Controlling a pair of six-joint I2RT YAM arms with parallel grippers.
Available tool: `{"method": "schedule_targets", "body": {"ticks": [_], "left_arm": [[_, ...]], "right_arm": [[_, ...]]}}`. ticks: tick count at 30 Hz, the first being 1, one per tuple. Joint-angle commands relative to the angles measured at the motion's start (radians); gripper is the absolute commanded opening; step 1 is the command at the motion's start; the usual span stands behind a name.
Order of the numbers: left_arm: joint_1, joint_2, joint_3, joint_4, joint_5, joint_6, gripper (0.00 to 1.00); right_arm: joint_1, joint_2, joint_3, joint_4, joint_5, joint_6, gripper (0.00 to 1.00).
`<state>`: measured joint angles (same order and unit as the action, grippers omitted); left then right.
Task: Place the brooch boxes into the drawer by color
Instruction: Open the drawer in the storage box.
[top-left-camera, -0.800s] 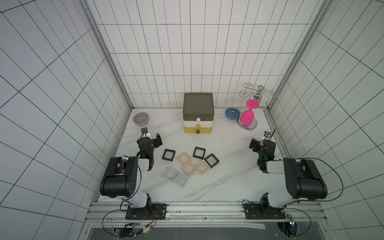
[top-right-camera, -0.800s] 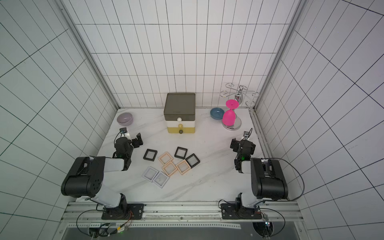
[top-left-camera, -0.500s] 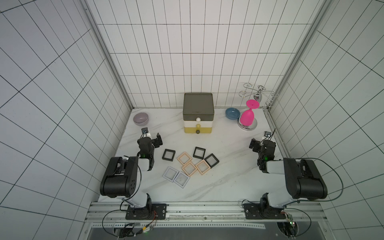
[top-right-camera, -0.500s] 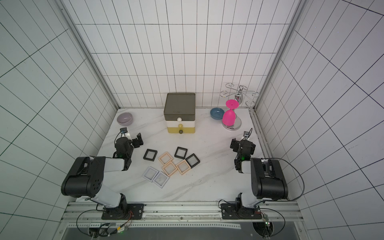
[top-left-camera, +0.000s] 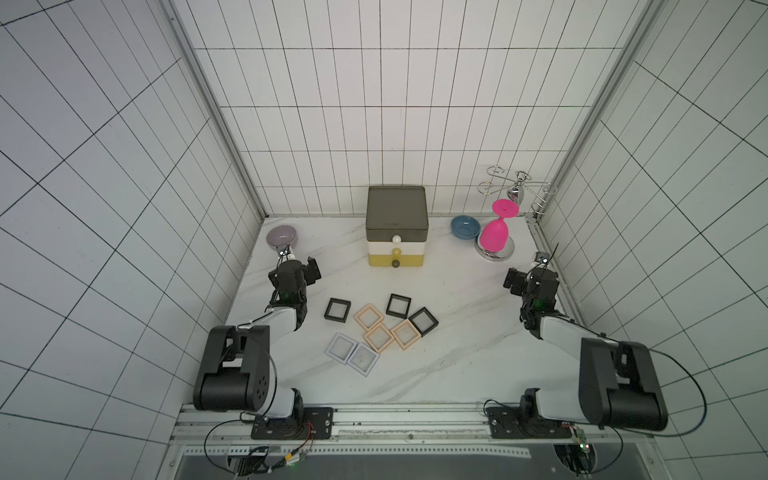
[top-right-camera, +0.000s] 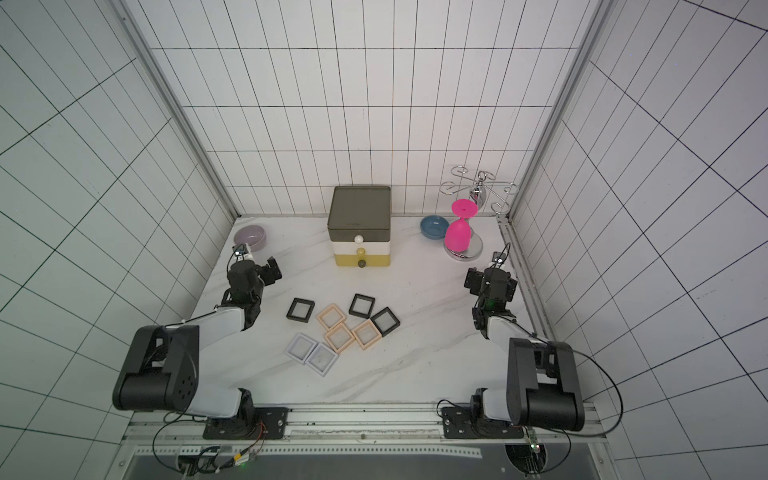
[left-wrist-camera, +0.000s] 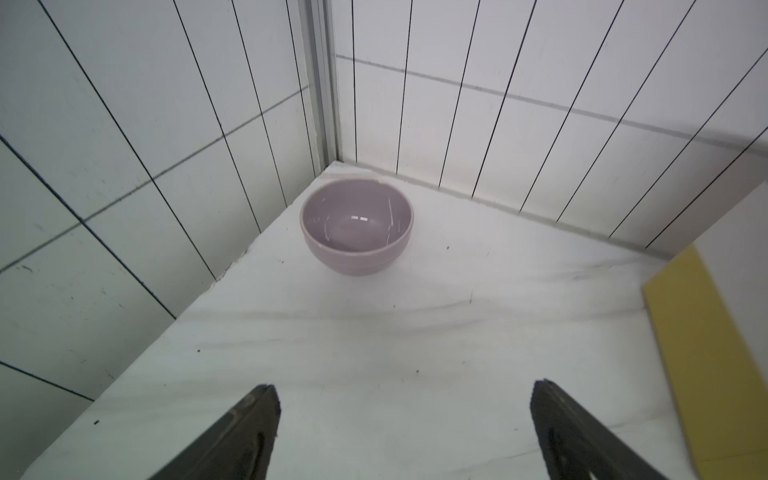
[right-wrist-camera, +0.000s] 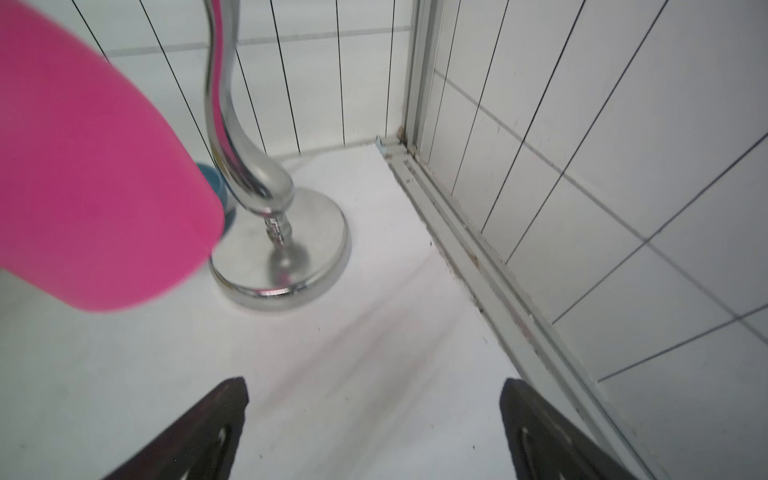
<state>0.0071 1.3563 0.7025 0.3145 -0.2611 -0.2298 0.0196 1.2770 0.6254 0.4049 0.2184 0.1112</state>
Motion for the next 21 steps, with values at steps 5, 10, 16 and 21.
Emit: {"method": "schedule_targets", "body": {"ticks": [5,10,16,21], "left_arm": [[-0.007,-0.229,0.143,-0.387,0.313,-0.131,0.99],[0.001,-0.360,0.211,-0.561,0.476,-0.096,0.98],[0.071,-0.436,0.186,-0.597,0.724,-0.181,0.98],[0.151,-0.488,0.112,-0.591,0.810,-0.220,0.99]], "right_arm": [[0.184,-0.061,0.412,-0.563,-0.076,0.094,0.99],[0.341,-0.105,0.460,-0.590,-0.249,0.282,0.99],[0.499,0.026,0.493,-0.476,-0.408,0.530,0.99],[0.554,0.152,0.499,-0.293,-0.497,0.713,0.92]]}}
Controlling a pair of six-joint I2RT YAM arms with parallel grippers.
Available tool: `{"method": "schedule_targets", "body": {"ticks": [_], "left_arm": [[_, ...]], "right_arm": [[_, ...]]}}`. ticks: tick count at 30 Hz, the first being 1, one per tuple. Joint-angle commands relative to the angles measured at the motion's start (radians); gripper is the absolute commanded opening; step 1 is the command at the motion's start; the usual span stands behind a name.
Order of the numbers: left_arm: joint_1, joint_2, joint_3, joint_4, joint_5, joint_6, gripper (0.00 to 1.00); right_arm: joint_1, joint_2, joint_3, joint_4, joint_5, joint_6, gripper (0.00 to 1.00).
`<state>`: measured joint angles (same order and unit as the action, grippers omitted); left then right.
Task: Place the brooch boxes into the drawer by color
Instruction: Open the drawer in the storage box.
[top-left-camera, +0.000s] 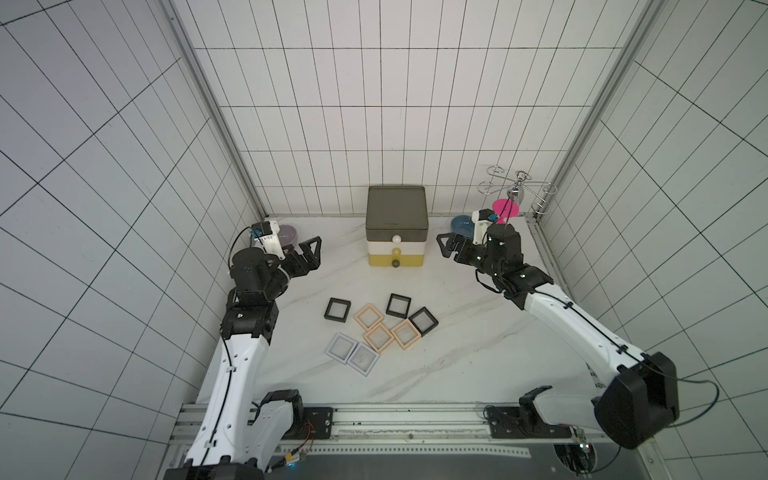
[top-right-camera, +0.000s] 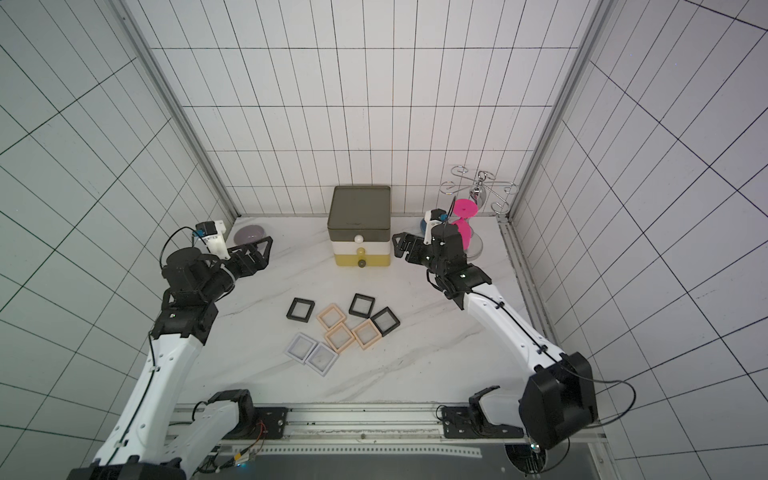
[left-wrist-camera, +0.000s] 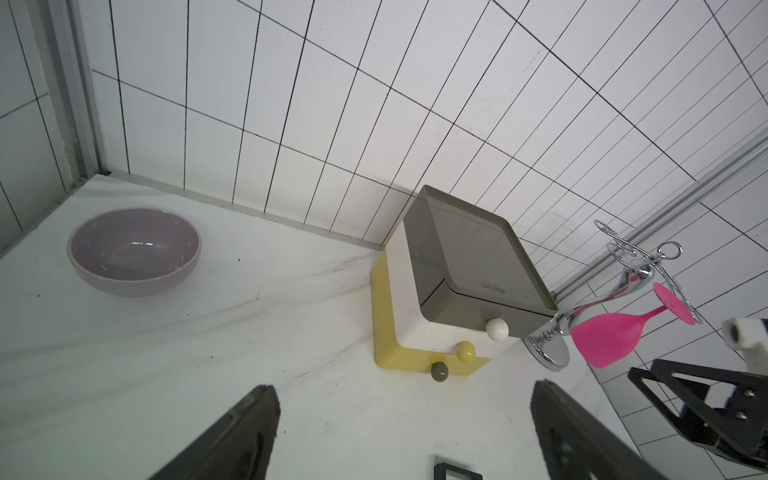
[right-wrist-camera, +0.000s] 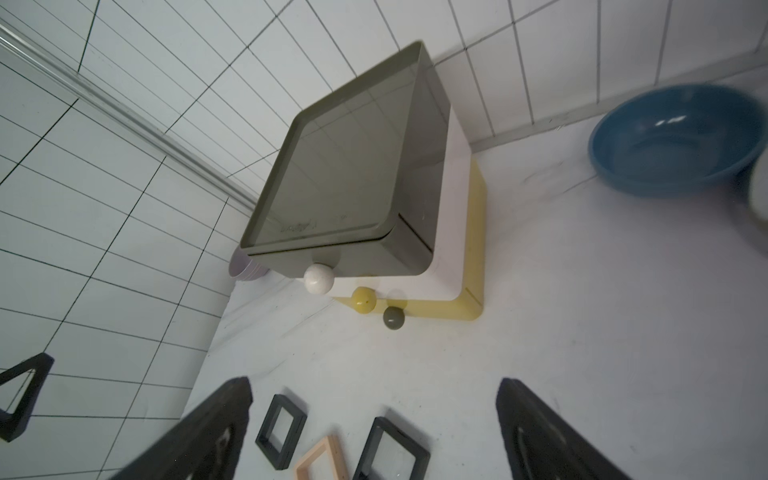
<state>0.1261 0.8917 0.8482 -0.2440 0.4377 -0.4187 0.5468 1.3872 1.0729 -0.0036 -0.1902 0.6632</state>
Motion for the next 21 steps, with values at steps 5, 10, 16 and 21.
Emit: {"method": "schedule_targets", "body": {"ticks": [5,10,16,21], "left_arm": [[0.070,-0.031,-0.038,-0.097,0.102,0.022,0.99],[0.070,-0.036,-0.062,-0.087,0.099,0.015,0.99],[0.070,-0.036,-0.078,-0.075,0.104,0.003,0.99],[0.070,-0.028,-0.087,-0.071,0.103,0.001,0.99]], "right_arm": [[0.084,0.172,0.122,0.175,-0.116,0.216,0.83],[0.097,0.317,0.207,0.245,-0.151,0.269,0.71],[0.105,0.413,0.293,0.242,-0.136,0.277,0.67],[0.119,0.456,0.328,0.214,-0.122,0.277,0.65]]}}
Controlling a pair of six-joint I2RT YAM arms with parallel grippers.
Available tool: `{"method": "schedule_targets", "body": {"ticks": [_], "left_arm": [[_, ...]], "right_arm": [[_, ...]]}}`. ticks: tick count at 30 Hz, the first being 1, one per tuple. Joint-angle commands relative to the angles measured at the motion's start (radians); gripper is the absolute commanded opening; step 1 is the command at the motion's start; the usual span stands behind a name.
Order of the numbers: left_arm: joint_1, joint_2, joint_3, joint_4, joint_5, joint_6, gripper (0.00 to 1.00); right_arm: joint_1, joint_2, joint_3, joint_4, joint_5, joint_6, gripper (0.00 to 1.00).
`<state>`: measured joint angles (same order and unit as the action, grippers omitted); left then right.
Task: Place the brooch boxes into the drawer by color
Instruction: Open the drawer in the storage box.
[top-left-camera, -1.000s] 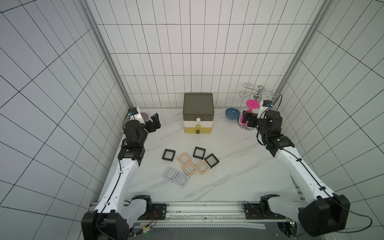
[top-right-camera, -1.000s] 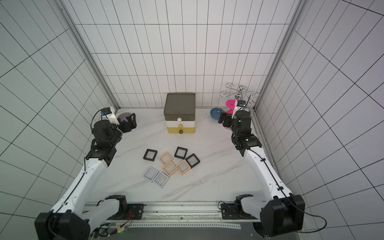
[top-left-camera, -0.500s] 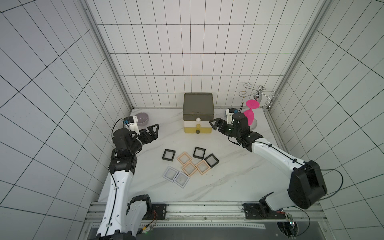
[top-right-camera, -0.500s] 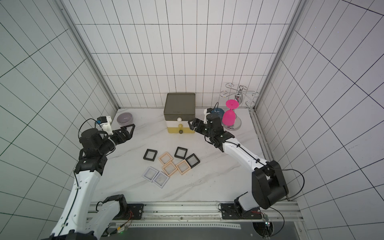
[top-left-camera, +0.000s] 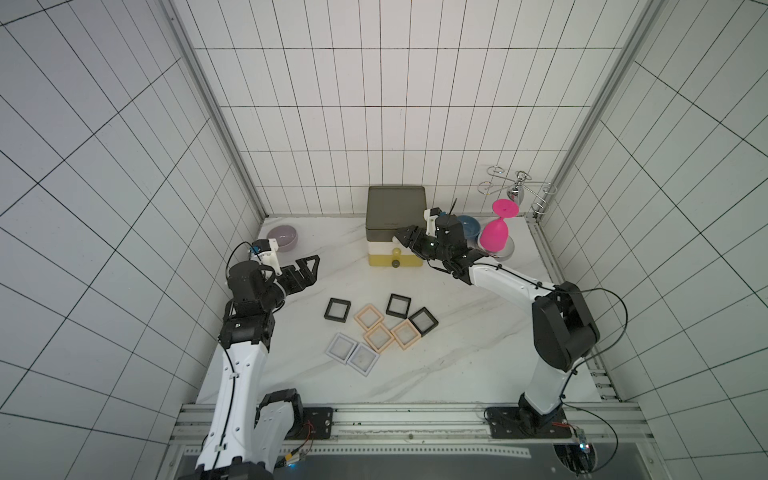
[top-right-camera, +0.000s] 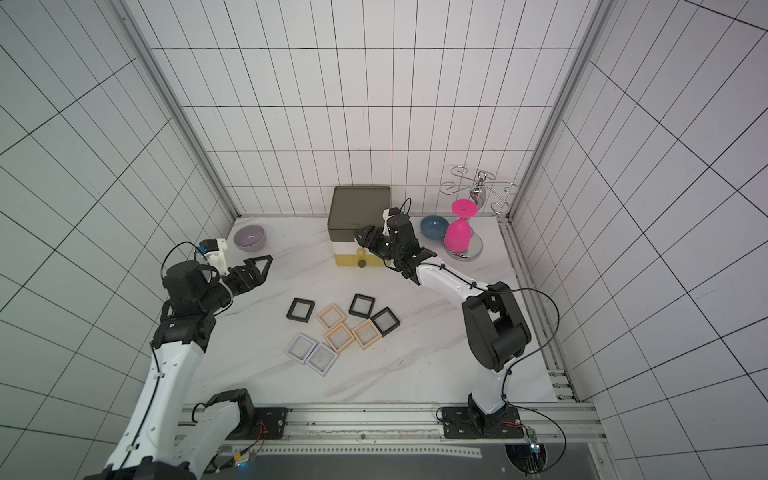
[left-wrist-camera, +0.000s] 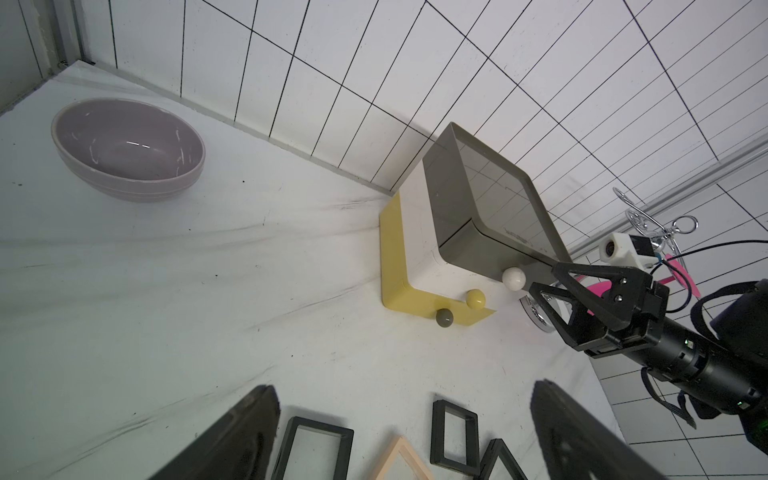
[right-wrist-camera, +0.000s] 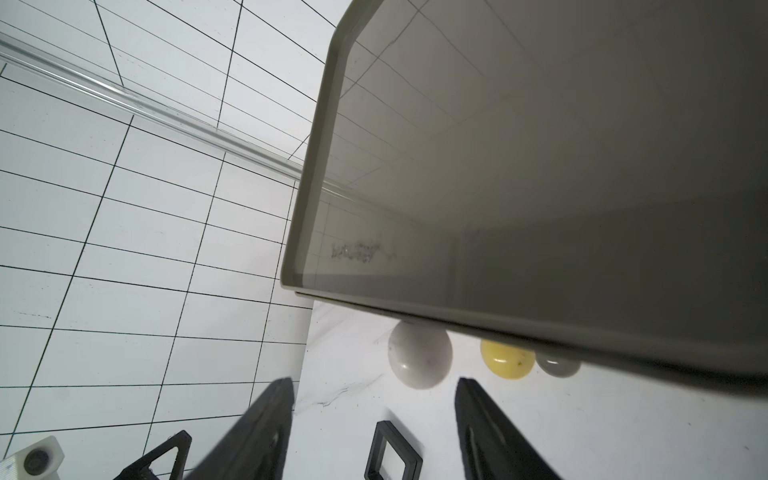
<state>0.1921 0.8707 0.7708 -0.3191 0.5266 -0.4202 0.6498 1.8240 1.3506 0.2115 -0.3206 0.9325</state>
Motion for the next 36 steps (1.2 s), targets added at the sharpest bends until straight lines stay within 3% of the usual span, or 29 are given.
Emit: {"method": "schedule_targets", "body": {"ticks": [1,14,36], "left_arm": [[0.004,-0.006,-0.012,0.006,0.015,0.003,0.99],[0.004,0.013,-0.027,0.009,0.010,0.006,0.99],[0.004,0.018,-0.028,0.009,0.013,0.002,0.98]], "right_arm": [[0.018,0.024,0.048,-0.001,0.014,0.009,0.64],[0.037,0.054,0.040,0.003,0.101,0.009,0.58],[0.041,0.105,0.070,0.052,0.127,0.035,0.51]]}}
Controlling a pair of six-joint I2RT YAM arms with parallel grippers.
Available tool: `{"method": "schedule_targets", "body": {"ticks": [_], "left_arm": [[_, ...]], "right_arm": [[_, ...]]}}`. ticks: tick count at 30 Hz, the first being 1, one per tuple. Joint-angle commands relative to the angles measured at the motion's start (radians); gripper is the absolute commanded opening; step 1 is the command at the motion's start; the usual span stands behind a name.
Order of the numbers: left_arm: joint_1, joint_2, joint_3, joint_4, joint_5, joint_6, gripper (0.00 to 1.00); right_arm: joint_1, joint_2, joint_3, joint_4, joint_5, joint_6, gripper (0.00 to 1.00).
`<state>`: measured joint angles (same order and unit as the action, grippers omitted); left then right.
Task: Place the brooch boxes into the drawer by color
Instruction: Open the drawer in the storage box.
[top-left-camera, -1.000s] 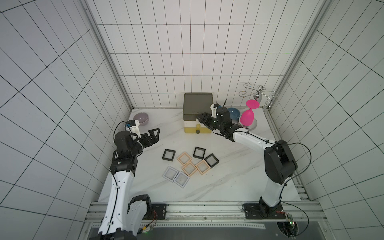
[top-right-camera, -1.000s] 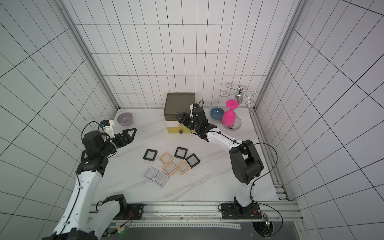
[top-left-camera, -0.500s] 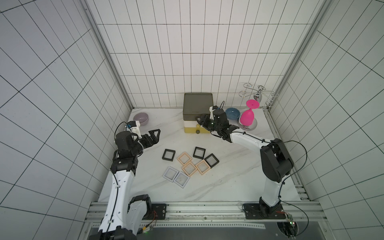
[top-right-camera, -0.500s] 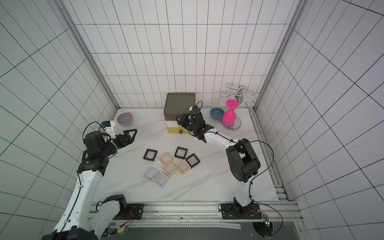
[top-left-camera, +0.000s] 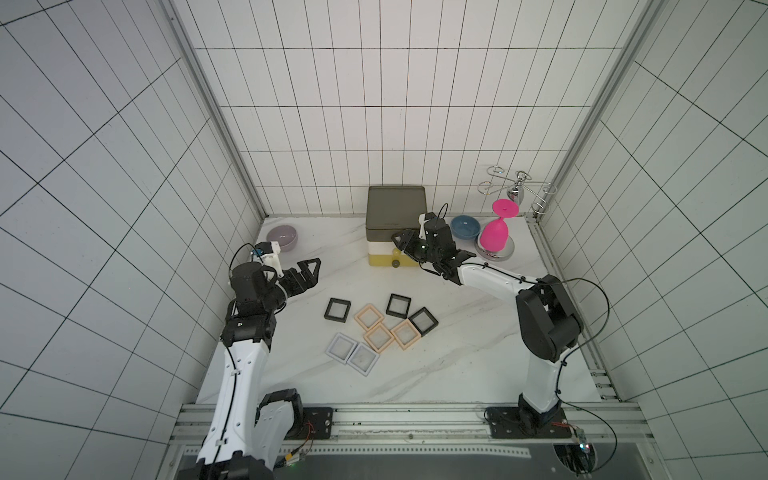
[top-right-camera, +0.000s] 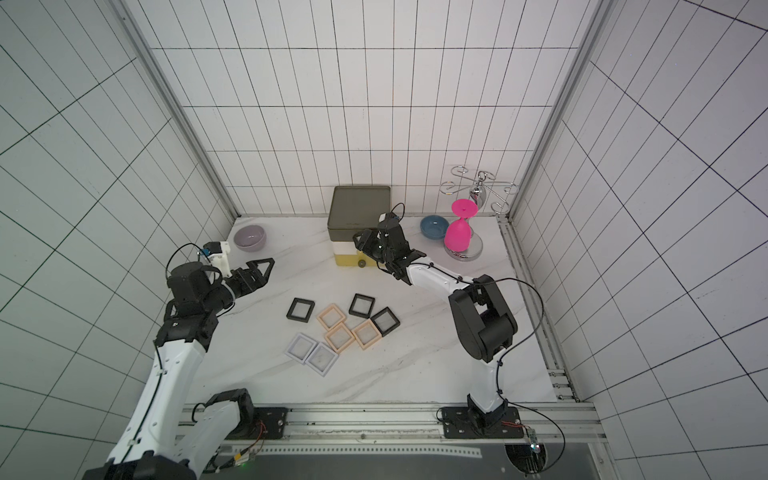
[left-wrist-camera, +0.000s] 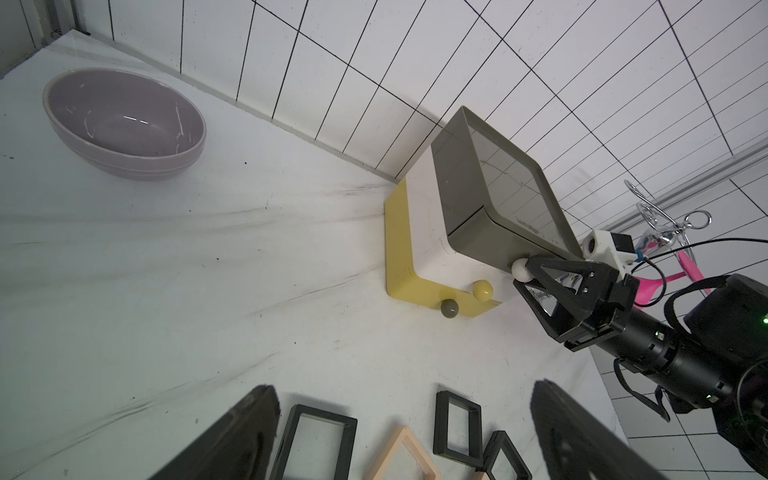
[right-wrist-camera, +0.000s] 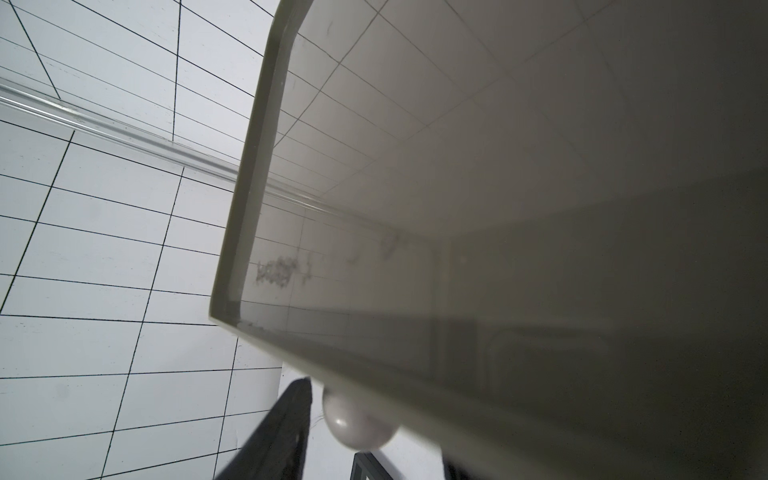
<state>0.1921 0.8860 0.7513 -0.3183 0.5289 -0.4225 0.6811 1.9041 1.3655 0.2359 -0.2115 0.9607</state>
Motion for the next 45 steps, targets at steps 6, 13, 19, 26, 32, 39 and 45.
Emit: {"method": "schedule_targets", "body": {"ticks": [6,13,19,26,32,39,45], "left_arm": [[0.004,0.000,-0.010,0.007,0.010,0.004,0.98],[0.004,-0.002,-0.010,0.005,0.008,0.004,0.99],[0.004,-0.006,-0.012,0.004,0.006,0.006,0.98],[0.004,-0.004,-0.014,0.007,0.003,-0.001,0.99],[0.004,0.001,-0.018,0.014,0.005,-0.008,0.99],[0.004,0.004,-0.015,0.015,0.009,-0.008,0.99],[0.004,0.011,-0.020,0.024,0.021,-0.015,0.98]], "right_arm": [[0.011,0.042,0.068,0.040,0.016,0.025,0.47],[0.011,0.034,0.051,0.052,0.027,0.027,0.29],[0.012,0.003,0.014,0.056,0.021,0.024,0.26],[0.030,-0.064,-0.095,0.084,0.031,0.043,0.26],[0.067,-0.126,-0.195,0.109,0.048,0.055,0.26],[0.097,-0.204,-0.297,0.125,0.051,0.068,0.26],[0.133,-0.257,-0.367,0.118,0.047,0.061,0.27]]}}
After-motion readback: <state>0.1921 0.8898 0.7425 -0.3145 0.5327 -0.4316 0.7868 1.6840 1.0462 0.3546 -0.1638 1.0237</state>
